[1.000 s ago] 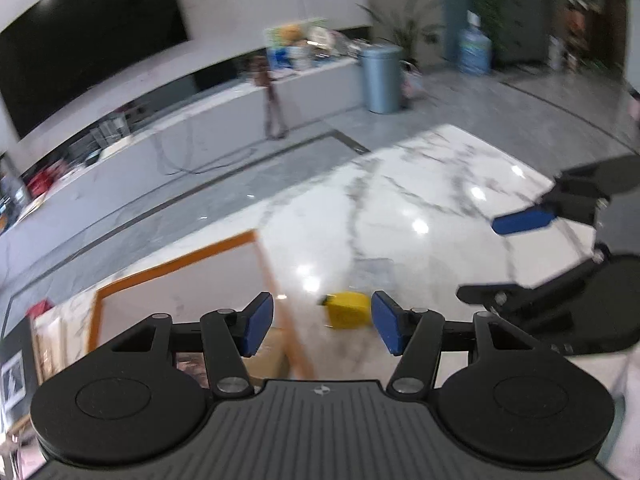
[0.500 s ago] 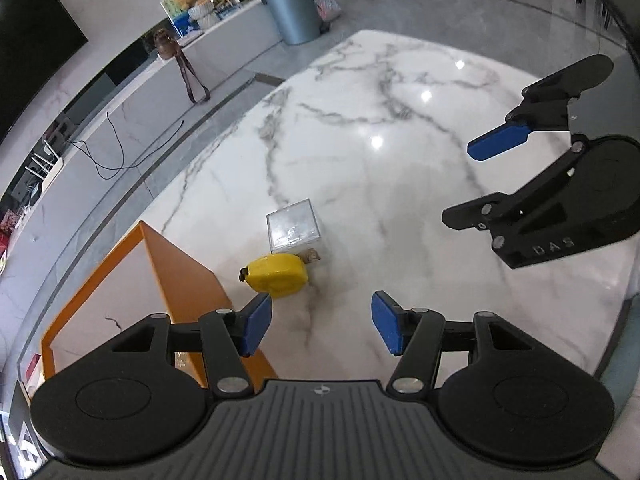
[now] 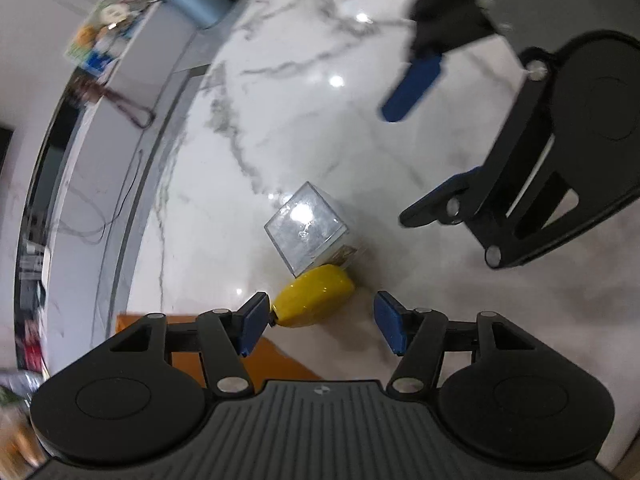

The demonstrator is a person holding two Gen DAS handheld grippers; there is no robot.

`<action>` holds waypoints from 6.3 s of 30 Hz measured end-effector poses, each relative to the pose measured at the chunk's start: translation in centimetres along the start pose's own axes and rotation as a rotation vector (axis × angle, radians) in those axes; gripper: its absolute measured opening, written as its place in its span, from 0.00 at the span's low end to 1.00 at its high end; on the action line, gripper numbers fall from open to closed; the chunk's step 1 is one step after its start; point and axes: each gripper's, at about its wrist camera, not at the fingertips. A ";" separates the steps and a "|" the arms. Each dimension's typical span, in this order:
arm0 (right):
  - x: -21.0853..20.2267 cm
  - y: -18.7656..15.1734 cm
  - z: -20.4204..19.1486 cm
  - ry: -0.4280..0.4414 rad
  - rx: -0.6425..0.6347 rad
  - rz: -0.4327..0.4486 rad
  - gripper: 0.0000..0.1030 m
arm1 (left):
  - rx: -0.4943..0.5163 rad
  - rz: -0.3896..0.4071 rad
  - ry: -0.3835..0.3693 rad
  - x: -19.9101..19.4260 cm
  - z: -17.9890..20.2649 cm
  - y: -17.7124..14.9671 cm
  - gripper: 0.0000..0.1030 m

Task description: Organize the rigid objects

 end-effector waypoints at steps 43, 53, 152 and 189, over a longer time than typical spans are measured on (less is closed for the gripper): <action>1.8 -0.8 -0.8 0.056 -0.207 0.018 0.56 | -0.081 0.014 -0.207 2.5 -1.0 0.4 0.32; 2.3 -0.3 -1.2 0.077 -0.192 0.019 0.48 | -0.093 0.029 -0.190 2.3 -0.7 0.2 0.21; 6.9 16.4 -18.3 -0.022 -0.298 -0.043 0.50 | -0.639 0.022 0.091 -1.5 -9.8 -19.4 0.22; -14.5 11.4 -15.4 -0.088 0.009 0.063 0.80 | -0.871 0.554 0.287 -22.9 -1.3 -22.4 0.69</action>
Point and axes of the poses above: each gripper's, at about its wrist camera, not at the fingertips, and x roughly the way its jaws point, z to its right, y to its top, and after that the axes turned 14 degrees about -y, right-handed
